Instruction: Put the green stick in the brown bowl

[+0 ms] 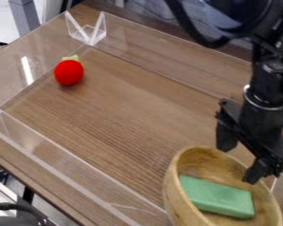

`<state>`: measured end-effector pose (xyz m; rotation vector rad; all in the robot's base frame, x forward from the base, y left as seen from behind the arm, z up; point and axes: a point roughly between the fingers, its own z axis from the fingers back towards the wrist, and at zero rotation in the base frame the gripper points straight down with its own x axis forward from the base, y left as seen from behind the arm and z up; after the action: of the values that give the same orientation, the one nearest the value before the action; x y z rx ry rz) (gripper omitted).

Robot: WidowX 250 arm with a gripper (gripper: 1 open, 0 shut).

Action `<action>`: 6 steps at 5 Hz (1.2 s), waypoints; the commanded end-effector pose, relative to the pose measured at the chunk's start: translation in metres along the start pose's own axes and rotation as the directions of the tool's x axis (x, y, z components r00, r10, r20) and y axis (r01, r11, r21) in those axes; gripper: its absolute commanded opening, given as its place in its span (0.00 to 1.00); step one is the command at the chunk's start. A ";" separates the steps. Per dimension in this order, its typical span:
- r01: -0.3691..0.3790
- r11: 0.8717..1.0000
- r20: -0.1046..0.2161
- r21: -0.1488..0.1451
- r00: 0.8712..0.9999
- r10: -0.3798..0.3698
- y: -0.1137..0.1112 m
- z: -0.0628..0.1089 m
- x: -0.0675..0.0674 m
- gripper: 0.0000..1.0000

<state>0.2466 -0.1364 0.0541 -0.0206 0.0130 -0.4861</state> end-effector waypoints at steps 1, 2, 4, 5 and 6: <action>0.034 0.999 0.027 -0.005 0.999 -0.034 -0.011 0.003 0.003 1.00; 0.051 0.999 0.016 -0.009 0.999 -0.051 -0.017 -0.002 0.003 1.00; 0.069 0.998 -0.018 -0.012 0.997 -0.069 -0.017 -0.007 -0.001 1.00; 0.074 0.997 -0.033 -0.010 0.997 -0.074 -0.016 -0.009 -0.004 1.00; 0.077 0.997 -0.048 -0.007 0.996 -0.077 -0.014 -0.010 -0.006 1.00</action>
<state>0.2340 -0.1427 0.0403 -0.0132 0.0770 -0.5405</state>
